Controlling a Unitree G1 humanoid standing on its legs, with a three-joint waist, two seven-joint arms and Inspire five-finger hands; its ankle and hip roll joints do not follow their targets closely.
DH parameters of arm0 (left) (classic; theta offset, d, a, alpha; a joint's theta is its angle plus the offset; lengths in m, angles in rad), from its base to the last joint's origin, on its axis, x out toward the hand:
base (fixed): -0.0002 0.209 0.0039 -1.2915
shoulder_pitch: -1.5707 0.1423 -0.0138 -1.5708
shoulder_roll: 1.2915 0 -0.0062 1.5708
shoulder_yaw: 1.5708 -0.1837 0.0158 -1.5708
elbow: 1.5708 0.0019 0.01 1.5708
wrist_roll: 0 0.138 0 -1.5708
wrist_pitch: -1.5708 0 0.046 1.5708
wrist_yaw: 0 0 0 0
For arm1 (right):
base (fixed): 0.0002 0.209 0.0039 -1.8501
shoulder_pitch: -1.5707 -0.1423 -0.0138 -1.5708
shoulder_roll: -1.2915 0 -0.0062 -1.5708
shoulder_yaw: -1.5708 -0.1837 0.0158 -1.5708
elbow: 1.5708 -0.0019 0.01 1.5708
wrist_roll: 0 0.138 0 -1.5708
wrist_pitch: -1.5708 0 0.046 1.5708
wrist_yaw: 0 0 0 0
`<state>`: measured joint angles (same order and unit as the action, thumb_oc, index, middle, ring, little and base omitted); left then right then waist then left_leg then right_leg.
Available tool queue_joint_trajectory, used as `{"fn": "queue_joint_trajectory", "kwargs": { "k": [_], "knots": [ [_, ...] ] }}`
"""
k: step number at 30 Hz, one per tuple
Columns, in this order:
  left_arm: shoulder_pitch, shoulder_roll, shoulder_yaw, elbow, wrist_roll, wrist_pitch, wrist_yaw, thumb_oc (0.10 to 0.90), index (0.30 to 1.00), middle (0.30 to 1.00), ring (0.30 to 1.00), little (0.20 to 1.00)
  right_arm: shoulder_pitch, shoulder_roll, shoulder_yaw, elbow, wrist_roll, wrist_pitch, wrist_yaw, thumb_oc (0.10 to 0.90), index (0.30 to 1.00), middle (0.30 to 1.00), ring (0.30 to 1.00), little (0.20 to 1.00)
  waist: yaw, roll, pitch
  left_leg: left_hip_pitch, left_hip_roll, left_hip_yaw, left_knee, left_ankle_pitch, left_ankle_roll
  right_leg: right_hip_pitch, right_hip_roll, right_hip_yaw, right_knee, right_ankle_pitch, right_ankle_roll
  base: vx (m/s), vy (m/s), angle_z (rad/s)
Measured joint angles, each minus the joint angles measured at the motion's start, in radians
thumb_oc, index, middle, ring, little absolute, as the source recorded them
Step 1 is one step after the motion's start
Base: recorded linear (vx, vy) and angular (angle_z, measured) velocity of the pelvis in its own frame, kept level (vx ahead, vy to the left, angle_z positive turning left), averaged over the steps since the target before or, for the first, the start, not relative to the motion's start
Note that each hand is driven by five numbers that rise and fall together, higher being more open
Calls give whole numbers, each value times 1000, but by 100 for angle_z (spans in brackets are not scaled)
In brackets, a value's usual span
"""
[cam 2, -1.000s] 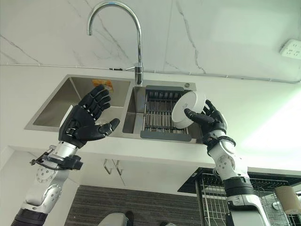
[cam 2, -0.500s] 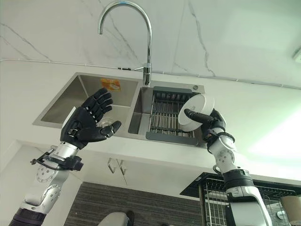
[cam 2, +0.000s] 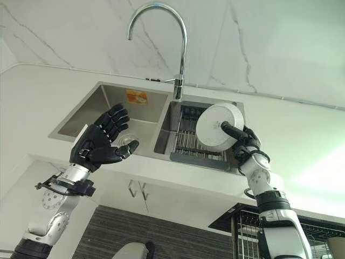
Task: Place the dishes in the dishwasher.
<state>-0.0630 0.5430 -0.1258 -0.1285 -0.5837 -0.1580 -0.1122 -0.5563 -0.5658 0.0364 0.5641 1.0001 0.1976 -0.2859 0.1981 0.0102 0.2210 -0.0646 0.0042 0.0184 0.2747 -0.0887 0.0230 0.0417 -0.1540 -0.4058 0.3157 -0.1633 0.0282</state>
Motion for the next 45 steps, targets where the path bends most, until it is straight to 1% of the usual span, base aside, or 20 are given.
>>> {"fn": "queue_joint_trajectory", "kwargs": {
  "k": [5,13,15,17,22,24,27,28,31,33,35,36,37,39,40,41,42,43,44,45],
  "knots": [
    [0,0,-7,3,0,4,22,800,900,900,900,900,-1,14,2,-5,-19,-37,-72,400,300,300,300,300,1,0,0,-1,-7,-2,0,5,8,0,-6,-1,-1,0,1,9,-1,3],
    [3,17,-9,3,0,4,35,800,900,900,900,900,1,18,9,-26,-137,-105,-138,400,300,300,300,300,-9,0,0,8,-6,1,-2,5,8,-1,-5,6,-1,-2,3,3,8,-3],
    [7,17,-9,3,0,4,35,800,900,900,900,900,11,17,10,-75,-168,-135,-147,400,300,300,300,300,-12,0,0,10,-6,4,-5,5,8,-3,-5,10,-1,-2,5,-7,33,-6],
    [18,17,-8,-4,0,4,34,800,900,900,900,900,56,17,1,-216,-184,-193,-164,400,300,300,300,300,-20,0,0,8,-6,9,-11,5,9,-13,-5,18,-1,-3,5,-14,33,-10],
    [57,17,-7,-28,-1,4,10,800,900,900,900,900,127,25,-19,-538,-254,-344,-159,400,300,300,300,300,-50,-1,1,9,-4,34,-15,2,12,-32,-5,46,1,-2,6,-32,57,-17],
    [60,16,-7,-33,-1,4,-10,800,900,900,900,900,139,35,-22,-599,-255,-409,-135,400,300,300,300,300,-66,-2,1,14,-3,45,-15,-1,14,-35,-4,56,-2,-1,8,-37,70,-13],
    [61,6,-6,-45,-1,2,-32,800,900,900,900,900,211,58,-65,-687,-271,-475,-106,400,300,300,300,300,-79,-3,2,16,-1,66,-12,-9,16,-51,-2,84,-1,1,11,-30,84,-24],
    [68,-1,-4,-53,-1,1,-36,800,900,900,900,900,250,59,-92,-724,-273,-482,-99,400,300,300,300,300,-81,-4,2,16,0,79,-13,-11,18,-55,-2,96,1,3,14,-28,82,-34],
    [89,-18,2,-70,-1,2,-55,800,900,900,900,900,332,63,-158,-796,-272,-501,-102,400,300,300,300,300,-119,-7,4,14,-1,108,-12,-16,26,-71,2,128,-1,16,22,-30,83,-32],
    [93,-18,5,-73,-1,0,-78,800,900,900,900,900,384,71,-190,-807,-273,-534,-103,400,300,300,300,300,-150,-26,12,15,2,145,-10,-24,30,-107,12,180,-9,36,31,-102,8,-73],
    [103,-14,6,-81,-1,0,-86,800,900,900,900,900,417,86,-195,-807,-273,-536,-104,400,300,300,300,300,-172,-44,23,14,12,160,-7,-25,30,-112,23,207,-41,65,32,-155,-153,-73],
    [102,-10,6,-82,0,0,-97,800,900,900,900,900,437,98,-196,-807,-273,-545,-104,400,300,300,300,300,-180,-52,27,8,28,175,-4,-24,31,-117,24,228,-54,69,48,-272,-311,-61],
    [98,-4,7,-86,0,0,-98,800,900,900,900,900,450,105,-195,-806,-272,-551,-104,400,300,300,300,300,-185,-60,29,-7,47,201,9,-22,32,-128,17,217,-39,63,64,-310,-301,-60],
    [76,0,10,-86,1,-3,-97,800,900,900,900,900,453,115,-194,-803,-246,-583,-102,400,300,300,300,300,-188,-61,32,-43,94,228,35,-22,33,-147,-80,128,39,44,127,-406,-321,-58],
    [69,6,14,-79,0,-20,-98,800,900,900,900,900,451,133,-192,-792,-226,-627,-81,400,300,300,300,300,-161,-63,35,-48,130,259,28,-13,18,-141,-137,57,66,39,140,-422,-365,-82],
    [56,18,21,-69,0,-32,-94,800,900,900,900,900,441,169,-186,-783,-196,-680,-63,400,300,300,300,300,-123,-60,39,-58,177,280,25,5,-7,-133,-186,2,98,49,162,-336,-331,-103],
    [44,38,25,-60,-1,-41,-93,800,900,900,900,900,425,198,-168,-779,-188,-719,-62,400,300,300,300,300,-98,-60,44,-66,217,289,24,26,-31,-105,-221,-13,95,58,175,-283,-309,-78],
    [11,52,17,-40,-1,-41,-90,800,900,900,900,900,397,218,-146,-775,-189,-749,-62,400,300,300,300,300,-90,-61,48,-78,238,281,22,51,-61,-62,-249,-8,60,75,193,-220,-319,-60],
    [1,76,21,-45,0,-46,-89,800,900,900,900,900,368,236,-121,-773,-190,-764,-63,400,300,300,300,300,-77,-79,52,-86,242,282,22,62,-86,-42,-258,-8,15,185,141,-144,-346,-59],
    [-15,92,20,-50,3,-62,-90,800,900,900,900,900,306,264,-86,-755,-203,-776,-63,400,300,300,300,300,-76,-91,66,-104,278,274,14,82,-147,-41,-220,-29,-24,132,193,-118,-347,-94]
  ]
}}
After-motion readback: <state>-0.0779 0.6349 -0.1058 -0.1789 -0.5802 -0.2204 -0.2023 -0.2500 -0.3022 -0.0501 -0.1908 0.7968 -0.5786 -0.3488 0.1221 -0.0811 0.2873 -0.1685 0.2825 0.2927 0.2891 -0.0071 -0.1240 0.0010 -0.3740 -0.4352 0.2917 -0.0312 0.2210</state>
